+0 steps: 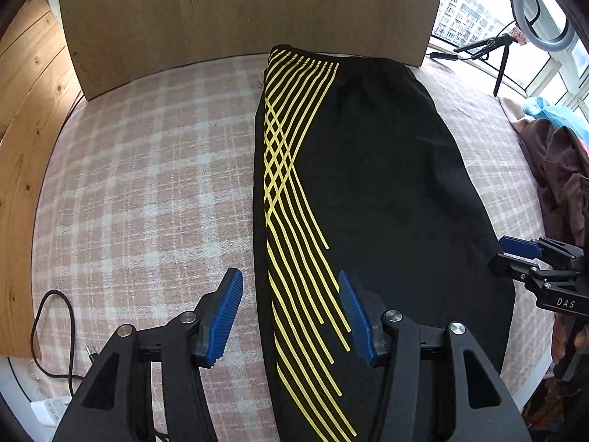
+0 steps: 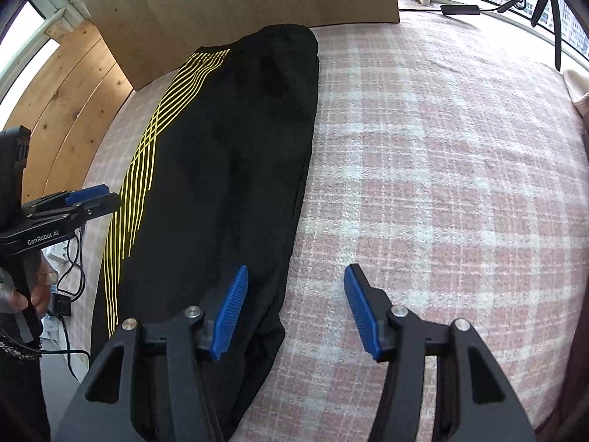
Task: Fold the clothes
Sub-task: 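Grasp the hem end of the folded shorts with both tools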
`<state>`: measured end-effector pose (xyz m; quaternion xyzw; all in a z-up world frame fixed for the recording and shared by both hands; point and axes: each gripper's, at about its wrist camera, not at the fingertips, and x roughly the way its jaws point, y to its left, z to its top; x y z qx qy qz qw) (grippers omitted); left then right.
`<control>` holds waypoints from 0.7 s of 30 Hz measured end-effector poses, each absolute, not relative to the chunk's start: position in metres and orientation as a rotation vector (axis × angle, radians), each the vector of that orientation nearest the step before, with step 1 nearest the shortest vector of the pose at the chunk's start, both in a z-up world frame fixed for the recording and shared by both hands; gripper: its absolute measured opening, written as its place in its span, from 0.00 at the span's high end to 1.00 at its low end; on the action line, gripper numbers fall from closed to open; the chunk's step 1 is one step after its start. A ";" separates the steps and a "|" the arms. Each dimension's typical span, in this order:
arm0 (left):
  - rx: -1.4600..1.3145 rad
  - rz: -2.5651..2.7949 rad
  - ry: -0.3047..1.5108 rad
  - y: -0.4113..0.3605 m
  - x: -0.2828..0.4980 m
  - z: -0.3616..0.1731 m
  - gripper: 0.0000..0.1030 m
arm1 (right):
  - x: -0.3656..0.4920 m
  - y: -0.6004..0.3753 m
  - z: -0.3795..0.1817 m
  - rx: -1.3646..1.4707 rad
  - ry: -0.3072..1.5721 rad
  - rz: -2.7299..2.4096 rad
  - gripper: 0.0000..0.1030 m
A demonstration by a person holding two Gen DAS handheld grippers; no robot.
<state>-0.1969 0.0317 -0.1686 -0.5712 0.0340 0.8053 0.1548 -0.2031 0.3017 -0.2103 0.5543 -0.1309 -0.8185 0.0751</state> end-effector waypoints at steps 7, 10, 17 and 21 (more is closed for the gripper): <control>-1.648 2.271 0.095 0.028 -0.201 -0.178 0.49 | -0.207 0.302 -0.214 1.643 -0.433 -2.452 0.45; -1.646 2.242 0.078 0.028 -0.199 -0.180 0.50 | -0.209 0.295 -0.214 1.631 -0.415 -2.419 0.45; -1.667 2.202 0.153 0.031 -0.189 -0.188 0.50 | -0.199 0.291 -0.216 1.601 -0.412 -2.358 0.45; -1.670 2.199 0.154 0.033 -0.193 -0.189 0.52 | -0.200 0.287 -0.215 1.587 -0.373 -2.355 0.45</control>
